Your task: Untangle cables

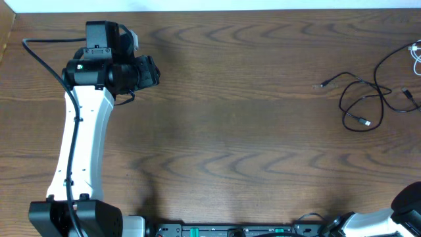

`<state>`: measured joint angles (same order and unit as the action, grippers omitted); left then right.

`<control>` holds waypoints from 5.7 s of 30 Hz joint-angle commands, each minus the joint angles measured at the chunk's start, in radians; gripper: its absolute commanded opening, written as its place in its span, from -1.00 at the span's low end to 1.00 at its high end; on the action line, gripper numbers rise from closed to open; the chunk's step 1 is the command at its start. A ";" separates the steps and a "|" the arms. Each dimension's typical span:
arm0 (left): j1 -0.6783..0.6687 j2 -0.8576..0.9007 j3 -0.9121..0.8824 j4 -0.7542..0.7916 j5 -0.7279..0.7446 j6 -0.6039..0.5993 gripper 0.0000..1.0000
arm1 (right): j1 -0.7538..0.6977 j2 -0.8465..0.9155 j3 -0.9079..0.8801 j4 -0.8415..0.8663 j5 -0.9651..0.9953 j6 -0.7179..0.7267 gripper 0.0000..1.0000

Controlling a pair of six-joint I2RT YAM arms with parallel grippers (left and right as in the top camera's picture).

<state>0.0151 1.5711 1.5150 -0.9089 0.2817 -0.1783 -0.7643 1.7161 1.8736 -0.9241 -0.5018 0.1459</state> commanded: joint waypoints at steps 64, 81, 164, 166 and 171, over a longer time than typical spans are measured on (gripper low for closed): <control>0.001 0.010 0.005 -0.003 -0.014 0.017 0.96 | 0.777 -1.371 -1.524 0.916 0.332 -0.334 0.99; 0.001 0.010 0.005 -0.003 -0.014 0.017 0.95 | 0.779 -1.711 -1.868 0.907 0.305 -0.292 0.99; 0.027 -1.570 -1.511 0.837 -0.327 0.067 0.96 | 0.779 -1.709 -1.868 0.864 0.309 -0.289 0.99; 0.027 -1.570 -1.511 0.837 -0.322 0.066 0.96 | 0.779 -1.709 -1.868 0.864 0.309 -0.289 0.99; 0.027 -1.567 -1.511 0.838 -0.320 0.066 0.96 | 0.779 -1.709 -1.868 0.864 0.309 -0.289 0.99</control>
<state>0.0448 0.0109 0.0177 -0.0227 -0.0170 -0.1295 0.0162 0.0120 0.0078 -0.0563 -0.1867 -0.1577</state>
